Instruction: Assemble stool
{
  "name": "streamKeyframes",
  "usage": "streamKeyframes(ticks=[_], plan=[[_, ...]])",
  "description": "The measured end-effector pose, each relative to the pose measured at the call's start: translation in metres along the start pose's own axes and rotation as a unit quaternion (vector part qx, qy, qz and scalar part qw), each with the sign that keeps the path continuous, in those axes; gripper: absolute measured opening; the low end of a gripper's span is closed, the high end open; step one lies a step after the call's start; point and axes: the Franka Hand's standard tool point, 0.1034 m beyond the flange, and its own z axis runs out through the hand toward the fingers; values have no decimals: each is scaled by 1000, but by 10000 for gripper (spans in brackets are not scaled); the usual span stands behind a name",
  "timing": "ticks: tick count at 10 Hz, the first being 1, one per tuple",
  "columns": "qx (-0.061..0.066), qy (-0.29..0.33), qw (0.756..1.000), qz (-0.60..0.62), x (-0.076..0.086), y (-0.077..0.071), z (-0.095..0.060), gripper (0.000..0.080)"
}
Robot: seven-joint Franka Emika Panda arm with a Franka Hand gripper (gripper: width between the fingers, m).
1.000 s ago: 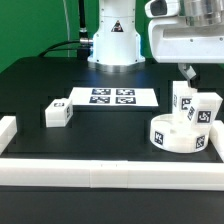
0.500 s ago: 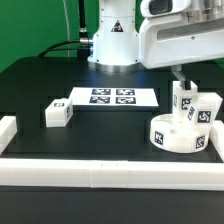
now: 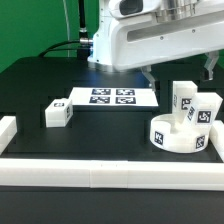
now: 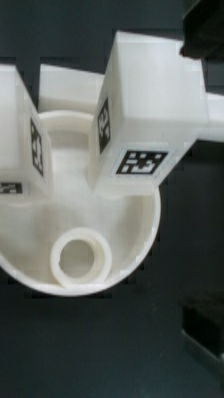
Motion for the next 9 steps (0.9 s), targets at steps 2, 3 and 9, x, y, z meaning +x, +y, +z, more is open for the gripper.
streamKeyframes(ticks=[2, 3, 9], plan=[[0, 0, 1000, 1, 0, 1, 0, 649], [-5, -1, 1000, -7, 0, -1, 1, 649], [-44, -7, 993, -110, -2, -30, 13, 649]])
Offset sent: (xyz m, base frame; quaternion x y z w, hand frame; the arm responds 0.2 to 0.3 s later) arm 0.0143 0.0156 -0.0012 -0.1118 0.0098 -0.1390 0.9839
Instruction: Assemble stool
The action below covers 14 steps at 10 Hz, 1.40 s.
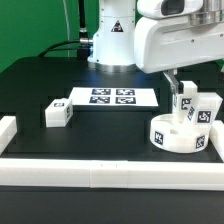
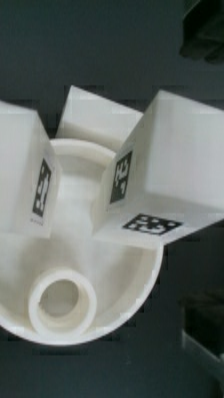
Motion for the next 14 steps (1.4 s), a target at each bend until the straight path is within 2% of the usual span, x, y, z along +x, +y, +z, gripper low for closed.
streamKeyframes(ticks=[6, 7, 8, 10, 11, 13, 14], plan=[[-4, 0, 995, -98, 2, -3, 0, 649], [-17, 9, 988, -153, 4, -4, 2, 649], [-23, 9, 973, -227, 5, -4, 5, 649], [-24, 4, 942, -335, 6, -1, 10, 649], [-29, -1, 919, -393, 9, 0, 11, 649], [-31, -3, 903, -429, 9, 2, 11, 649], [-32, -5, 884, -467, 9, 4, 11, 649]])
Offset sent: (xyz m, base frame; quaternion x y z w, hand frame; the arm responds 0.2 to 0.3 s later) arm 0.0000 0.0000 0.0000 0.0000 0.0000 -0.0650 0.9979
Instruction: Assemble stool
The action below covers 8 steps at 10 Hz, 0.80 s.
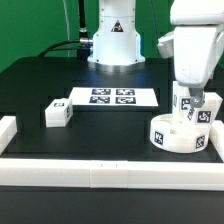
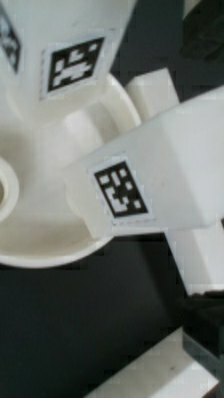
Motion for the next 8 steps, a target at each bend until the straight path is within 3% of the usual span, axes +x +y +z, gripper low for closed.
streamKeyframes(ticks=[6, 7, 8], plan=[[5, -5, 999, -42, -2, 0, 12, 649], [6, -5, 999, -42, -2, -1, 12, 612], [6, -5, 999, -41, -2, -1, 12, 467]])
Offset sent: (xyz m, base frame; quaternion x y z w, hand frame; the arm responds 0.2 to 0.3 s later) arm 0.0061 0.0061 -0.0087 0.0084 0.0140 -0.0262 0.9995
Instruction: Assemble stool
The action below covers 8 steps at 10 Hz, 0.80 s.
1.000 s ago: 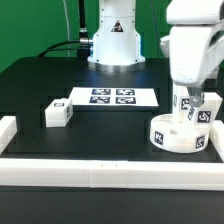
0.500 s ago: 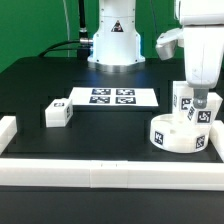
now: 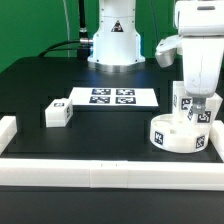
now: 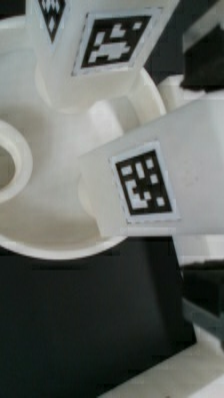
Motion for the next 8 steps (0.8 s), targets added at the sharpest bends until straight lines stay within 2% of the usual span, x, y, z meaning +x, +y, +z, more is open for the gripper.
streamKeyframes(ticks=[1, 5, 8], plan=[[0, 0, 1000, 0, 0, 0, 0, 342], [0, 1, 1000, 24, -1, 1, 0, 343], [2, 3, 988, 154, -2, 1, 0, 343]])
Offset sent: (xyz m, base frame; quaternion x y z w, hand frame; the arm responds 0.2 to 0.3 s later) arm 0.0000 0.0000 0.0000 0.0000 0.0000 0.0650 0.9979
